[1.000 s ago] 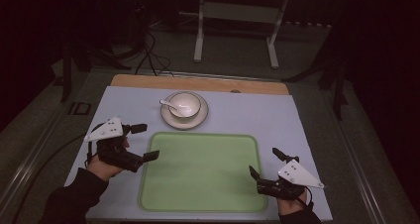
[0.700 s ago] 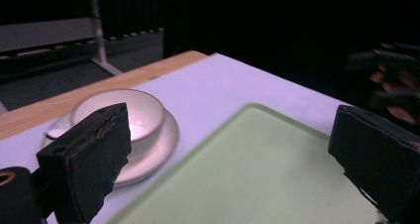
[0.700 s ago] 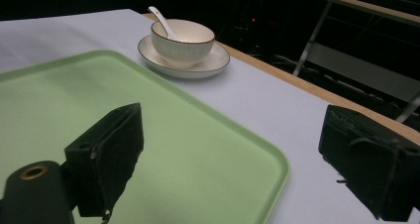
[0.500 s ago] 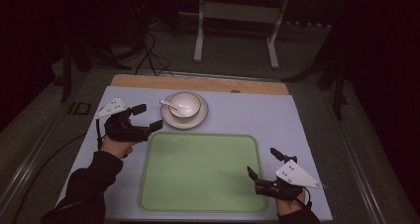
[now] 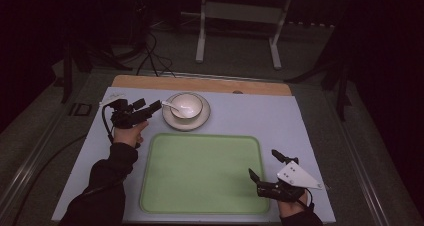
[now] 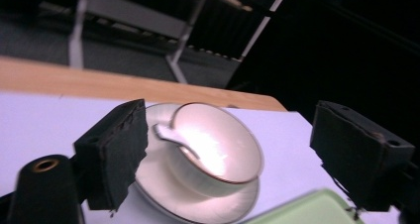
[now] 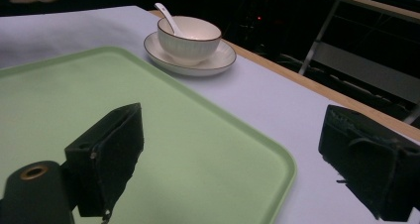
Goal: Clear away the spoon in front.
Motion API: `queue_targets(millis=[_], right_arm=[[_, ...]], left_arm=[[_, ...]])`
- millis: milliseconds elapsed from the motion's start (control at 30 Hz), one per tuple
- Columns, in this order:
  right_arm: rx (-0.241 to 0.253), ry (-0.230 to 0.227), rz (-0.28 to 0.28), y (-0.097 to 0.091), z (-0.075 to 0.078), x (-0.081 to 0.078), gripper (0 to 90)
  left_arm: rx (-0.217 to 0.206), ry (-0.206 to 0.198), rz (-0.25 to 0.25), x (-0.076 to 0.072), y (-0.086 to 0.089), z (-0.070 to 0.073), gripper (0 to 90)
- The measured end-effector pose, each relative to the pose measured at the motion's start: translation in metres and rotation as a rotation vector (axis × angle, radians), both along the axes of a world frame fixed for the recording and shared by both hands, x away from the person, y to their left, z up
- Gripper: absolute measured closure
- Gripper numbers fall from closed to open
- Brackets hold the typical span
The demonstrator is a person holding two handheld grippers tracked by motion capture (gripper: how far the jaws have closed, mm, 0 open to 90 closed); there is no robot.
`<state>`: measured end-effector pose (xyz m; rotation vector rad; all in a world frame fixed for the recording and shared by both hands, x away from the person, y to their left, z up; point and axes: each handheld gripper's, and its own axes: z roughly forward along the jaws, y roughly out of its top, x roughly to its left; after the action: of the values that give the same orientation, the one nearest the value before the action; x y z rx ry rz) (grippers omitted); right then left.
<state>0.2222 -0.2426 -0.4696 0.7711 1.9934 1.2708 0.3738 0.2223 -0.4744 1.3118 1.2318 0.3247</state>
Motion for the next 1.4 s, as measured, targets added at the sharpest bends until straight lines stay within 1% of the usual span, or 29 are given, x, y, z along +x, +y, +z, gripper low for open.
queue_targets(millis=[67, 133, 200, 233, 267, 300, 333, 467, 600, 633, 667, 700, 733, 767, 800, 833, 867, 933, 967, 1000, 1033, 1100, 1133, 1200, 1233, 1267, 1300, 1367, 1400], right_arm=[[-0.001, 0.004, 0.004, 0.000, 0.000, 0.000, 10.3], [-0.001, 0.005, 0.006, 0.000, 0.000, 0.000, 10.3], [0.000, 0.006, 0.007, 0.000, -0.001, 0.000, 10.4], [0.002, 0.009, 0.010, 0.000, -0.001, 0.000, 10.3], [0.002, 0.009, 0.010, 0.000, -0.001, 0.000, 10.3], [0.000, 0.009, 0.011, 0.000, -0.001, 0.000, 10.3], [0.000, 0.009, 0.011, 0.000, -0.001, 0.000, 10.3], [0.002, 0.010, 0.014, 0.000, -0.001, 0.000, 10.4], [0.000, 0.013, 0.014, 0.000, -0.001, 0.001, 10.4], [0.002, 0.014, 0.015, -0.001, -0.001, 0.001, 10.4], [0.002, 0.014, 0.015, -0.001, -0.001, 0.001, 10.4], [0.004, 0.016, 0.018, -0.001, -0.001, 0.001, 10.4], [0.004, 0.016, 0.018, -0.001, -0.001, 0.001, 10.4], [0.005, 0.018, 0.017, -0.002, -0.001, 0.001, 10.4], [0.005, 0.018, 0.017, -0.002, -0.001, 0.001, 10.4], [0.009, 0.020, 0.017, -0.002, -0.002, 0.001, 10.4], [0.009, 0.020, 0.017, -0.002, -0.002, 0.001, 10.4], [0.008, 0.020, 0.018, -0.003, -0.002, 0.001, 10.4], [0.009, 0.021, 0.019, -0.003, -0.002, 0.001, 10.4], [0.009, 0.021, 0.019, -0.003, -0.002, 0.001, 10.4], [0.010, 0.021, 0.020, -0.003, -0.002, 0.001, 10.4], [0.009, 0.021, 0.021, -0.003, -0.002, 0.001, 10.4], [0.009, 0.022, 0.021, -0.003, -0.002, 0.001, 10.4], [0.009, 0.023, 0.022, -0.003, -0.002, 0.001, 10.4], [0.007, 0.026, 0.022, -0.003, -0.002, 0.001, 10.4], [0.007, 0.026, 0.023, -0.003, -0.002, 0.001, 10.4], [0.007, 0.025, 0.023, -0.003, -0.002, 0.001, 10.4], [0.006, 0.024, 0.024, -0.002, -0.002, 0.001, 10.4], [0.006, 0.023, 0.024, -0.002, -0.002, 0.001, 10.4]], left_arm=[[0.000, 0.024, 0.020, 0.006, -0.004, -0.005, 15.9], [-0.011, 0.039, 0.039, 0.010, -0.007, -0.010, 16.3], [-0.041, 0.060, 0.059, 0.015, -0.010, -0.015, 17.2], [-0.063, 0.084, 0.075, 0.020, -0.012, -0.020, 19.6], [-0.063, 0.084, 0.075, 0.020, -0.012, -0.020, 20.9], [-0.065, 0.093, 0.091, 0.023, -0.014, -0.023, 23.1], [-0.079, 0.107, 0.098, 0.025, -0.015, -0.026, 23.1], [-0.114, 0.156, 0.117, 0.034, -0.020, -0.038, 30.6], [-0.165, 0.193, 0.134, 0.041, -0.023, -0.049, 39.1], [-0.173, 0.201, 0.141, 0.042, -0.024, -0.051, 42.5], [-0.190, 0.210, 0.140, 0.044, -0.025, -0.054, 42.5], [-0.211, 0.215, 0.133, 0.045, -0.026, -0.056, 47.6], [-0.217, 0.215, 0.134, 0.046, -0.027, -0.057, 47.6], [-0.241, 0.216, 0.125, 0.049, -0.029, -0.059, 53.3], [-0.241, 0.216, 0.125, 0.049, -0.029, -0.059, 54.3], [-0.253, 0.215, 0.136, 0.049, -0.030, -0.061, 57.4], [-0.264, 0.214, 0.133, 0.051, -0.030, -0.062, 57.4], [-0.273, 0.221, 0.147, 0.053, -0.030, -0.064, 60.7], [-0.283, 0.225, 0.145, 0.054, -0.030, -0.065, 64.2], [-0.285, 0.229, 0.150, 0.055, -0.030, -0.066, 64.2], [-0.296, 0.232, 0.148, 0.056, -0.030, -0.067, 67.9], [-0.324, 0.239, 0.142, 0.058, -0.030, -0.069, 68.8], [-0.346, 0.238, 0.127, 0.059, -0.030, -0.069, 71.4], [-0.338, 0.235, 0.125, 0.059, -0.030, -0.069, 76.0], [-0.355, 0.226, 0.110, 0.059, -0.031, -0.068, 80.7], [-0.369, 0.214, 0.094, 0.059, -0.032, -0.066, 81.8], [-0.369, 0.214, 0.094, 0.059, -0.032, -0.066, 83.1], [-0.363, 0.200, 0.078, 0.058, -0.034, -0.060, 84.3], [-0.338, 0.195, 0.058, 0.058, -0.037, -0.056, 84.4]])
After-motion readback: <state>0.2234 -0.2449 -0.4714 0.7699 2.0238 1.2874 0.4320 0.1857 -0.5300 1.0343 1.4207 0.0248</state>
